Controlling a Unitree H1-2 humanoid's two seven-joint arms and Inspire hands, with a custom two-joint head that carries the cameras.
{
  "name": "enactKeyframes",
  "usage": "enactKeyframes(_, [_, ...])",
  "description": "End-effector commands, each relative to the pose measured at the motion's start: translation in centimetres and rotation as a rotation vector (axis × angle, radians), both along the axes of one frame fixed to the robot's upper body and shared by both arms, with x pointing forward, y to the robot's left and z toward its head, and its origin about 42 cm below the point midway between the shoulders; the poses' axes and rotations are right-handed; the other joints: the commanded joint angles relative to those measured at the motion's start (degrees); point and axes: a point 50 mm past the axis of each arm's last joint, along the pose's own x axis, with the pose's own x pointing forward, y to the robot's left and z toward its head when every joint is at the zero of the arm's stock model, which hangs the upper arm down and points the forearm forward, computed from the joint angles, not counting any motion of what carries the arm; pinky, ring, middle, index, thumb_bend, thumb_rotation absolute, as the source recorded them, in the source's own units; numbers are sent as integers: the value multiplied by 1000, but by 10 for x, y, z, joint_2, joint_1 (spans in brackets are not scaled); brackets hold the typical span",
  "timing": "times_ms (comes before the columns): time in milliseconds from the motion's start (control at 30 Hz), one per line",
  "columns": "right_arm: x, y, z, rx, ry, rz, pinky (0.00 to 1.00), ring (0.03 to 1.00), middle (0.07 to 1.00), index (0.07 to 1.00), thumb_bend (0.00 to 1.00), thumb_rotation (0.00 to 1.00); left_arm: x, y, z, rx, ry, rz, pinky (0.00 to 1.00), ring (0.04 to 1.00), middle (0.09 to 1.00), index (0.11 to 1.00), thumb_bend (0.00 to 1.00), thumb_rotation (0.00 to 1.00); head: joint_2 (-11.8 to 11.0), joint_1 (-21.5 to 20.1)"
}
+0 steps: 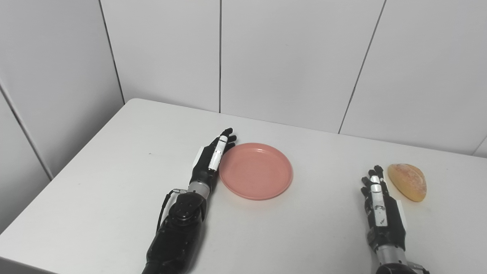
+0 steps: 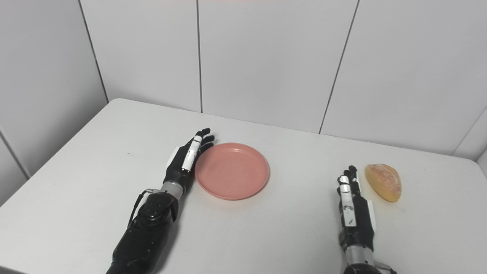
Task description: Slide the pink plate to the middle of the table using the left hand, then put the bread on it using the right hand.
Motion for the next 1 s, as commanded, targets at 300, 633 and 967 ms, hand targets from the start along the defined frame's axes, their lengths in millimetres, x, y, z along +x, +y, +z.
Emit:
enactKeyframes(300, [9,27,32,18,-103,30,1000,986,993,1000,623,869,-7,-13,1,-74,23,-67,881,862,847,842,397,1000,13,-77])
enactKeyframes(633, [12,34,32,-10,-126,43,1000,992,999,1000,595,925,-19,-29,-2,-101,23,-146,919,891,872,869,412,1000,17,-102])
enactKeyframes(967, [9,31,34,-22,-125,65,1000,990,1000,1000,565,921,-28,-52,-7,-142,37,-158,910,897,883,879,434,1000,23,-97])
